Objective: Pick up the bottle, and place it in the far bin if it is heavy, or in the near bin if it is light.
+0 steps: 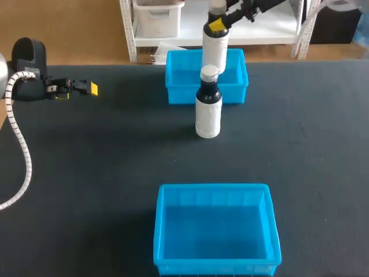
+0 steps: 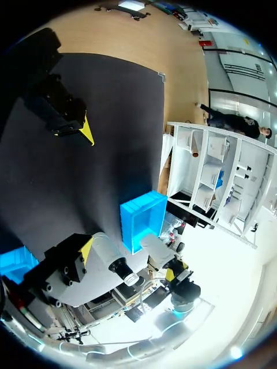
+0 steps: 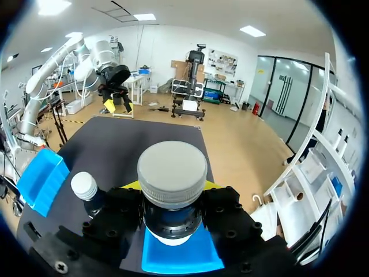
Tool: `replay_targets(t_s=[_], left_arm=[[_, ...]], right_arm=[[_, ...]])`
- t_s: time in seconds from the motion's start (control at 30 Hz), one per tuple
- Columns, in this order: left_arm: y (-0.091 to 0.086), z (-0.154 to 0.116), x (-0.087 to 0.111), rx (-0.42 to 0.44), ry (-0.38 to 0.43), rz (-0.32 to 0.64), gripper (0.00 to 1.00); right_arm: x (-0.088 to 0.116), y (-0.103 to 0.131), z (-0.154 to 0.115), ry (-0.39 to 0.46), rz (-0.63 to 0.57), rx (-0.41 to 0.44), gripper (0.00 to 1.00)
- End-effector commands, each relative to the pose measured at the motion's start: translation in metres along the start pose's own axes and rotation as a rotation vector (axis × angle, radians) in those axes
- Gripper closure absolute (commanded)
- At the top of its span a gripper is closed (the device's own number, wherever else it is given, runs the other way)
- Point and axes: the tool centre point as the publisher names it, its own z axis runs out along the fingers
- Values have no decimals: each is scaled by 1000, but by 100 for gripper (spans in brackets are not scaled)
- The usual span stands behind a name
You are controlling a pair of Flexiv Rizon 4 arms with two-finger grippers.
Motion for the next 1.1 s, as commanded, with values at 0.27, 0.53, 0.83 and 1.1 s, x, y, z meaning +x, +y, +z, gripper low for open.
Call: replay_targets(t_s=[0.27, 0.53, 0.83, 1.1], left_arm=[[0, 0, 0, 0, 0, 0, 0], [0, 0, 0, 0, 0, 0, 0], [0, 0, 0, 0, 0, 0, 0], [0, 0, 0, 0, 0, 0, 0]], right_arm=[[1, -14, 27, -6, 14, -145, 100], [1, -23, 46, -6, 14, -168, 100], [6, -36, 67, -7, 26, -197, 100], [9, -42, 79, -5, 34, -207, 100]])
